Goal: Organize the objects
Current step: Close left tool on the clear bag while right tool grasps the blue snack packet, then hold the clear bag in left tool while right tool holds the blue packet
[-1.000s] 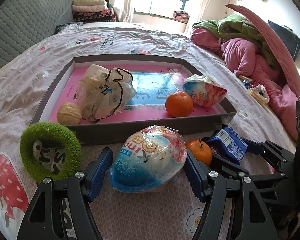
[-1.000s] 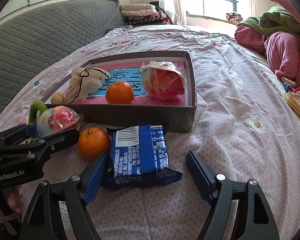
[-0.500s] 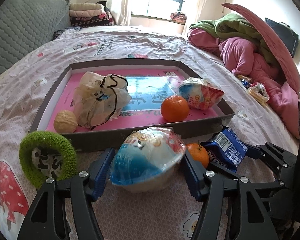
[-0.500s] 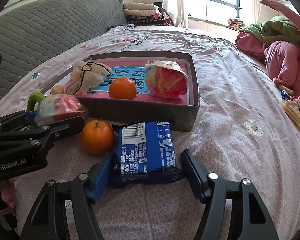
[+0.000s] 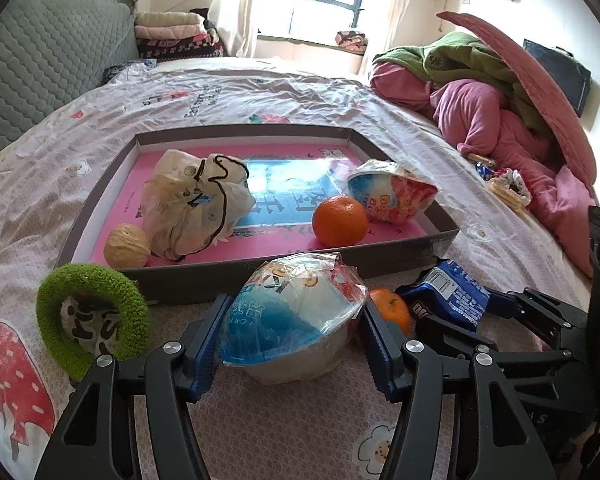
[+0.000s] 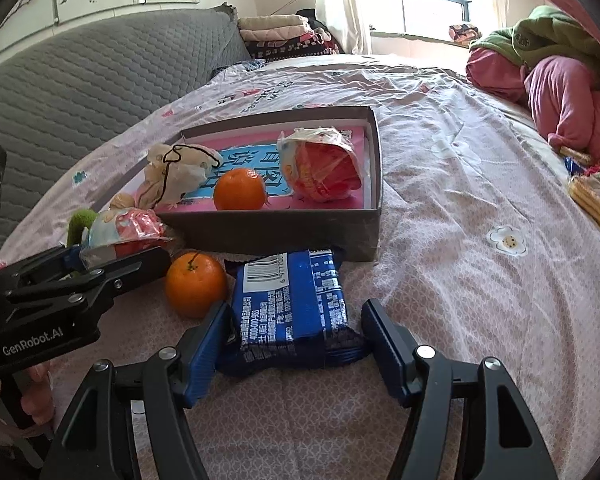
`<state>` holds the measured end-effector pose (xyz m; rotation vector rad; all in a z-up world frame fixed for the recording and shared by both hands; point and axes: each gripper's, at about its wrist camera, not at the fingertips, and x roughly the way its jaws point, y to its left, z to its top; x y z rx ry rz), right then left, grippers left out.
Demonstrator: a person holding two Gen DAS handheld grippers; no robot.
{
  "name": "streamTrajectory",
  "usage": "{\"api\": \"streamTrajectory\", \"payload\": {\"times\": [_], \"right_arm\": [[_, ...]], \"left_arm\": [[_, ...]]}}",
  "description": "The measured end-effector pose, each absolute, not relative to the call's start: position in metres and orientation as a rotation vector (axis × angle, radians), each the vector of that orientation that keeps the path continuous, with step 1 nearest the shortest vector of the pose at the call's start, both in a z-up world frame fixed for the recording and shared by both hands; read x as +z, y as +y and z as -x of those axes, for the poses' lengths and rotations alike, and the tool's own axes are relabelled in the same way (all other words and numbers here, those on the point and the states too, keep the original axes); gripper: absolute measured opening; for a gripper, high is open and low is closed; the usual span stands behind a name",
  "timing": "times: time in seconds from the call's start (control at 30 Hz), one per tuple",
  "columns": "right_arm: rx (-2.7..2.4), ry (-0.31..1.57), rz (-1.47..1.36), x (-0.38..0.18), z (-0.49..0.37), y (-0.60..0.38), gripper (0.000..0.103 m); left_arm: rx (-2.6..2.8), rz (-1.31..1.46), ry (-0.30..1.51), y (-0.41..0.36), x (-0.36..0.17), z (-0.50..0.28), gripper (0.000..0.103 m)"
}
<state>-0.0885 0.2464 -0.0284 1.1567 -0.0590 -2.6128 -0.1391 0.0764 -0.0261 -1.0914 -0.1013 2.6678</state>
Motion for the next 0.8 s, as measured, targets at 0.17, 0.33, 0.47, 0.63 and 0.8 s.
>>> {"api": "streamTrajectory", "payload": {"times": [0.17,0.33,0.47,0.63,0.8], "right_arm": [[-2.597,-0.136,-1.153,-0.028,0.088,0.254,0.067],[-2.603,-0.161,-1.136,-0.026,0.086,0.258,0.067],[-2.596,-0.187,-1.121,-0.024,0.086,0.261,0.067],[-2.578,-0.253,-1.114,-0.024,0.087,0.267,0.067],[-2.573,-0.157,-1.164,-0.028,0.089,0.260,0.067]], "left_arm": [[2.687,1.052,-0.083,0.076,-0.019,0.131,0.063],[2.692,1.051,-0.101,0.071,-0.016,0.126,0.063],[2.697,1.052,-0.114,0.066,-0.013,0.123,0.063],[2.694,1.058,-0.155,0.060,-0.010,0.123,0.063],[2.695,1.063,-0.166,0.058,-0.009,0.122,0.063]]}}
